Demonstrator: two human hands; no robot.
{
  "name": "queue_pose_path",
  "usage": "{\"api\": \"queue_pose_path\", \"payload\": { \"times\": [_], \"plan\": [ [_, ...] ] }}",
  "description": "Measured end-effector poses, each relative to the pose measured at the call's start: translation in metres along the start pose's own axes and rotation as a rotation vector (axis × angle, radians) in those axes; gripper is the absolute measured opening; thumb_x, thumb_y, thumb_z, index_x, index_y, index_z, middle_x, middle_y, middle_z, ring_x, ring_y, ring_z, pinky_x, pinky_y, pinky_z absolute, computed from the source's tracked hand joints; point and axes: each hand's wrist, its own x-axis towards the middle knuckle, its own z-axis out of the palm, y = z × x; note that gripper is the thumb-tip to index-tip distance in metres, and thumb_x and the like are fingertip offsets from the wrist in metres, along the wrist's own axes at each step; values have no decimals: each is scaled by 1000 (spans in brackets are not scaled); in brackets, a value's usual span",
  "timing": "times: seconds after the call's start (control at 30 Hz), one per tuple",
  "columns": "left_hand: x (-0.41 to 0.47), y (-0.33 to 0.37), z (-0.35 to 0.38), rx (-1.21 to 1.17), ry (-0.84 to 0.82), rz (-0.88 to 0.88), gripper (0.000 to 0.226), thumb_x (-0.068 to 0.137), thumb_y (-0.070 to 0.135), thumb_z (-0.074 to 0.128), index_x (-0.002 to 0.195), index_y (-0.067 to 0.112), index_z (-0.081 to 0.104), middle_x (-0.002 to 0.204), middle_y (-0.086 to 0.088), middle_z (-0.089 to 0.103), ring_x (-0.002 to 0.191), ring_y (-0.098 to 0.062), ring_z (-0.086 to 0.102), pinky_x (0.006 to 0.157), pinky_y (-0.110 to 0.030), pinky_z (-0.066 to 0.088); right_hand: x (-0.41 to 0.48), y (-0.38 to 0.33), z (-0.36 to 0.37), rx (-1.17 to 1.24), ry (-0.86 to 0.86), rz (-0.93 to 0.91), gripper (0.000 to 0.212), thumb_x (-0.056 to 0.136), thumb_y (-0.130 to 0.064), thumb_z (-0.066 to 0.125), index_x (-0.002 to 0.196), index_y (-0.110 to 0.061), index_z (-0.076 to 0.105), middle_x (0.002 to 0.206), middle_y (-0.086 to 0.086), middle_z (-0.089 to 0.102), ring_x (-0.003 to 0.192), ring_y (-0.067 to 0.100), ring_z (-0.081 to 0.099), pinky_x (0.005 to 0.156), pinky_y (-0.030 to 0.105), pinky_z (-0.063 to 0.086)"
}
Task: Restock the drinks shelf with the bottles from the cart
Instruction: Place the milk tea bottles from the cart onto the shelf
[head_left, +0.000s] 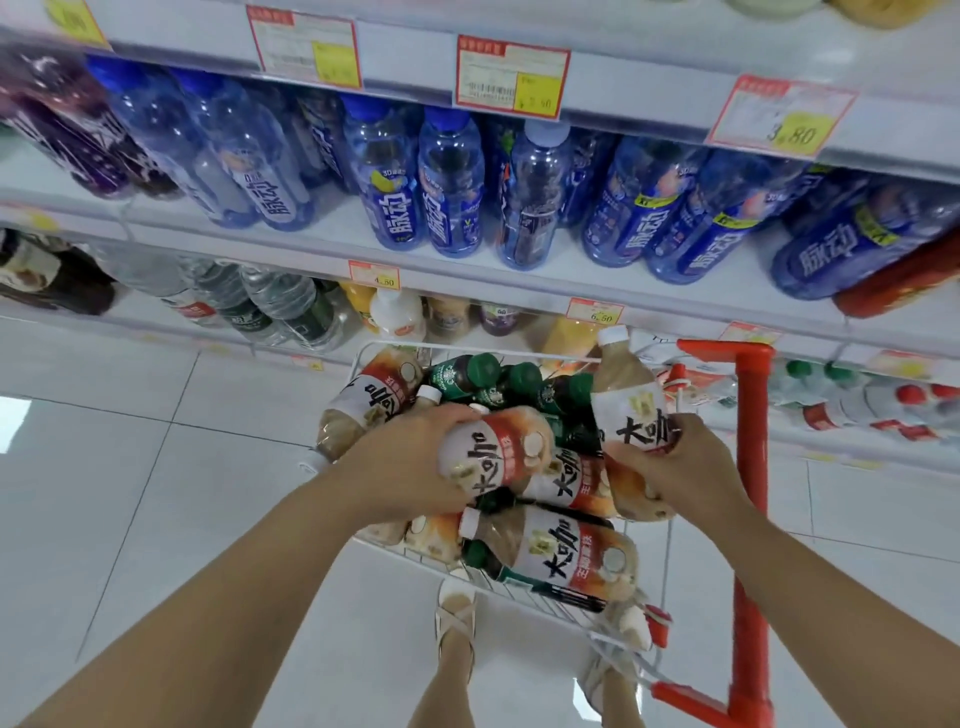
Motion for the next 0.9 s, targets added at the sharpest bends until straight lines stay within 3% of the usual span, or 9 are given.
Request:
{"api": "queue_pose_path", "payload": {
  "times": [0.1, 0.27, 0.43, 0.53, 0.6, 0.67, 0.77, 0.83, 0.9],
  "plan": [
    [37, 29, -5, 130, -185, 70, 75, 71, 27, 74, 135, 34, 37, 120, 10, 50, 93, -9, 47, 66, -19, 39, -2, 8, -10, -32, 36, 22, 54, 62, -52, 77, 94, -12, 59, 73, 0, 67, 70, 17, 64, 50, 21, 38],
    [99, 54, 16, 293, -249, 166, 72, 74, 26, 73, 136, 30, 37, 129, 3, 53, 102, -16, 52, 75, -25, 40, -2, 11, -16, 7, 35, 30, 56, 65, -44, 79, 103, -12, 52, 86, 1, 66, 76, 17, 59, 52, 18, 37],
    [127, 47, 43, 303, -146, 246, 69, 76, 16, 71, 137, 28, 39, 130, 2, 53, 116, -20, 50, 93, -36, 46, 7, 11, -15, 82, 10, 46, 53, 63, -44, 80, 97, -19, 48, 86, -6, 61, 74, 10, 55, 53, 19, 38],
    [131, 38, 55, 587, -14, 252, 64, 85, 30, 62, 141, 37, 31, 144, 5, 37, 133, -22, 33, 112, -45, 26, 16, 14, -8, 133, -7, 86, 57, 60, -47, 80, 100, -17, 53, 91, -5, 63, 79, 11, 59, 62, 27, 48],
    [124, 33, 61, 598, 109, 152, 66, 85, 44, 60, 142, 37, 28, 149, 5, 28, 139, -22, 22, 116, -47, 13, 20, 16, -3, 148, -14, 112, 65, 58, -51, 78, 107, -15, 55, 100, 0, 63, 87, 16, 61, 72, 32, 52],
    [108, 29, 73, 419, 315, 19, 68, 82, 47, 62, 141, 32, 31, 147, 3, 28, 138, -22, 24, 114, -44, 16, 21, 15, -2, 167, -17, 135, 74, 53, -58, 74, 110, -15, 55, 104, 2, 62, 92, 19, 61, 76, 35, 53],
    [85, 29, 96, -264, 573, -273, 62, 79, 33, 71, 131, 16, 40, 132, -5, 39, 119, -23, 40, 95, -34, 39, 19, 12, -3, 160, -12, 135, 86, 40, -70, 64, 108, -18, 57, 103, 0, 63, 92, 17, 62, 76, 37, 55],
    [85, 27, 101, -635, 535, -462, 63, 78, 31, 72, 129, 8, 44, 121, -4, 52, 106, -20, 52, 79, -25, 43, 19, 12, -4, 147, -17, 126, 85, 40, -72, 62, 107, -19, 58, 102, -1, 63, 92, 17, 62, 77, 37, 55],
    [93, 22, 95, -719, 451, -564, 57, 82, 36, 66, 126, 5, 49, 111, -5, 61, 97, -20, 58, 64, -21, 41, 19, 12, -5, 149, -30, 119, 79, 45, -68, 67, 107, -20, 57, 102, -1, 63, 92, 17, 62, 77, 36, 55]
  ]
}}
